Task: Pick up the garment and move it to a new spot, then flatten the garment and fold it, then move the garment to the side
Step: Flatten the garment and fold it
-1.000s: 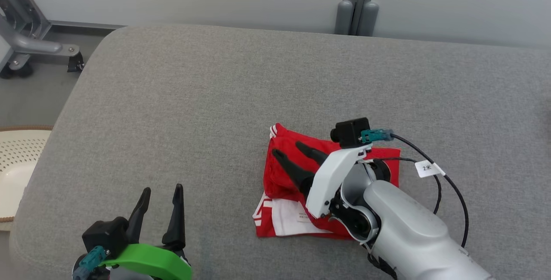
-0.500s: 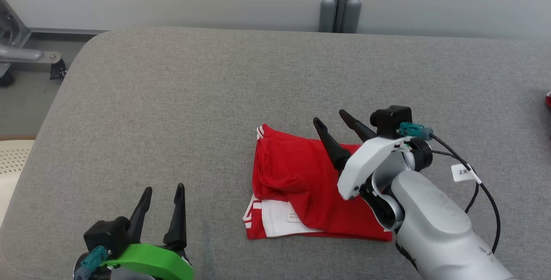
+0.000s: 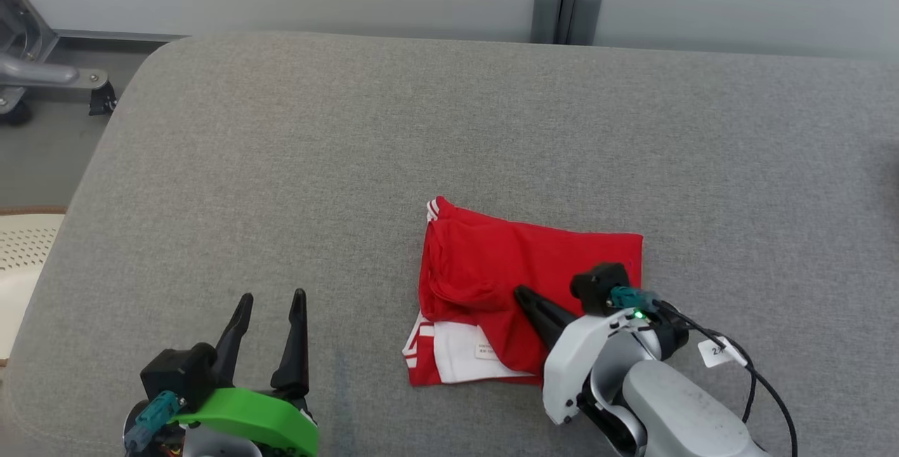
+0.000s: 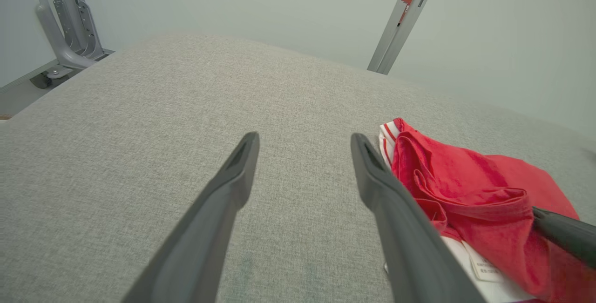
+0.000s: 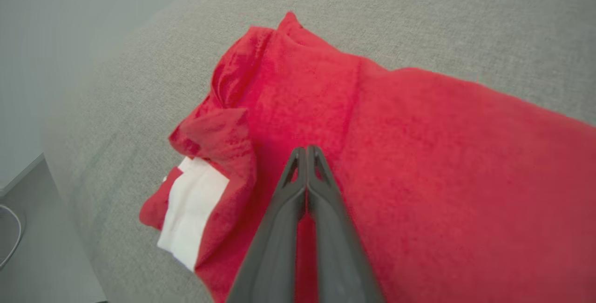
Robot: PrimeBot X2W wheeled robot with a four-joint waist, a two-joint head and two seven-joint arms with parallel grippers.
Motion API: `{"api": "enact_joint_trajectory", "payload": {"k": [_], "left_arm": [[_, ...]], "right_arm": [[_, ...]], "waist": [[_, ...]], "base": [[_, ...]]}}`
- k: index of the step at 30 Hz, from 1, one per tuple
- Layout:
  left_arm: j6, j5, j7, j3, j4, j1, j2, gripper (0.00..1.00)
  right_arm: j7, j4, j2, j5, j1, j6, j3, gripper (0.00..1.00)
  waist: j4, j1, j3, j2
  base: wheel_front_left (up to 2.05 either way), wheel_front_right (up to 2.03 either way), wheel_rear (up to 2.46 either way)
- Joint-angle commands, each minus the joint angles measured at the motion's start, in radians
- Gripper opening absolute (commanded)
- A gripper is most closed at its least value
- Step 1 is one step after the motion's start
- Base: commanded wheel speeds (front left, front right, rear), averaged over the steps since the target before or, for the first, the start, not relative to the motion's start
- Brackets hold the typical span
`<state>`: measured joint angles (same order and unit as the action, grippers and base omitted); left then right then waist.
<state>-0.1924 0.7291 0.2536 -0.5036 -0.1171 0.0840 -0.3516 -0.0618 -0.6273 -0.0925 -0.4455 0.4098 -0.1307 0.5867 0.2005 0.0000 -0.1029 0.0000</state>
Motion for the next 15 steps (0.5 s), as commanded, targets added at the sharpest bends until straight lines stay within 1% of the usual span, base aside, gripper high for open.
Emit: {"api": "enact_joint_trajectory", "payload": {"k": [1, 9, 15], "left_arm": [[0.007, -0.008, 0.000, -0.001, -0.002, 0.019, 0.003, 1.00], [0.010, -0.011, 0.002, -0.003, -0.009, 0.033, 0.007, 1.00], [0.014, -0.012, 0.004, -0.004, -0.018, 0.038, 0.012, 1.00]], "right_arm": [[0.002, -0.011, 0.006, -0.005, -0.004, 0.000, 0.013, 0.00], [-0.025, -0.062, 0.037, -0.048, 0.054, 0.000, 0.131, 0.00], [-0.014, -0.068, 0.040, -0.118, 0.087, 0.000, 0.303, 0.00]], "waist": [[0.010, 0.0000, -0.006, 0.0000], [0.046, 0.0000, -0.023, 0.0000], [0.061, 0.0000, -0.026, 0.0000]], "base": [[0.00, 0.00, 0.00], [0.00, 0.00, 0.00], [0.00, 0.00, 0.00]]}}
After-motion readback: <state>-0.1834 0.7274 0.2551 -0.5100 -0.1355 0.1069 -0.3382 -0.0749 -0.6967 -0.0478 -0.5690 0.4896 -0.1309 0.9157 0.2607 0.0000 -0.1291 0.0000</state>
